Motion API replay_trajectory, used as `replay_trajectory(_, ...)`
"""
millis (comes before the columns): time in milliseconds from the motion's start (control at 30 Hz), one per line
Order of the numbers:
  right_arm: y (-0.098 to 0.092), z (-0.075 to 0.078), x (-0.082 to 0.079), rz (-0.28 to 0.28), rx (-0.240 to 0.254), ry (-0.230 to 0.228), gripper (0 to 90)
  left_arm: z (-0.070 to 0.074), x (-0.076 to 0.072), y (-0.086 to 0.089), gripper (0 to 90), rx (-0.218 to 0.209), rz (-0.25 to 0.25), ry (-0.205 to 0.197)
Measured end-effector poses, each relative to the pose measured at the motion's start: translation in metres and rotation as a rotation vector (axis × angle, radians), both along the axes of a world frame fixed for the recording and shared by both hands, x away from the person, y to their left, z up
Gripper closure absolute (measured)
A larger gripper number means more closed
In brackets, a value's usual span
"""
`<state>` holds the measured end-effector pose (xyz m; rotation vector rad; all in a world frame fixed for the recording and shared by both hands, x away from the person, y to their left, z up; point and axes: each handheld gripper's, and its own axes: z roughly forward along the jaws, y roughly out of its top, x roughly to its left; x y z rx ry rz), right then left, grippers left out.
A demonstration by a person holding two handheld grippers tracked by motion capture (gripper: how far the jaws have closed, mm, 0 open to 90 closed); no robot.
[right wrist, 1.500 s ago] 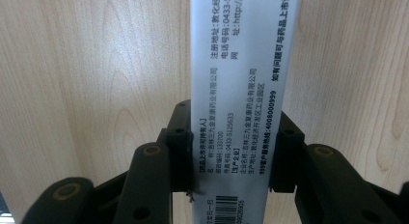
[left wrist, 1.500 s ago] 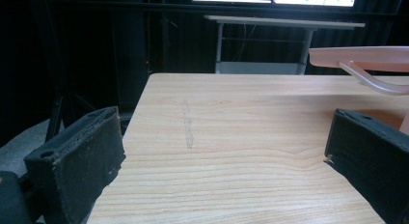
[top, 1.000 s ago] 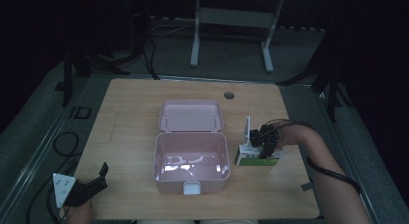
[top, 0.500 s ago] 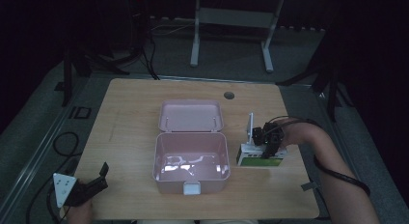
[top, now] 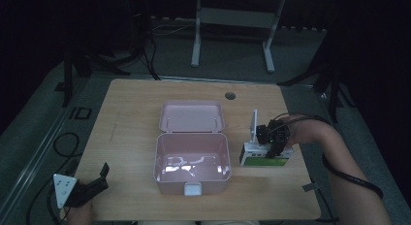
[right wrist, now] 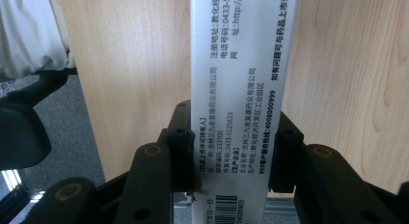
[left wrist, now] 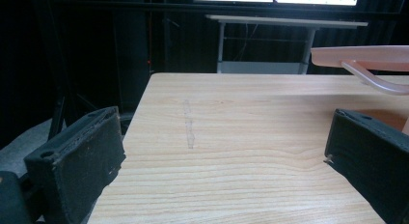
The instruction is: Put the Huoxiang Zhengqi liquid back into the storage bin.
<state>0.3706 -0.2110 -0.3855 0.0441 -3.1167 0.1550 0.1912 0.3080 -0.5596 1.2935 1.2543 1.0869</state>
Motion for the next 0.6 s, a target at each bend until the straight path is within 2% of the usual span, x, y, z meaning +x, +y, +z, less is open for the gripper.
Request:
replay_trajectory(367,0.003,0.025,-0.006,-0.029,0.001,-0.026,62.2,0.0,0.0,-0.001,0.4,0.005,0.001,0.0)
replay_trajectory(433,0.005,0.036,-0.008,-0.037,0.018,-0.036,62.1,0.0,0.001,-0.001,0.4,0.005,0.001,-0.001)
replay_trajectory(600,0.013,0.053,-0.013,-0.03,0.041,-0.052,62.2,0.0,0.001,-0.001,0.4,0.005,0.001,-0.001)
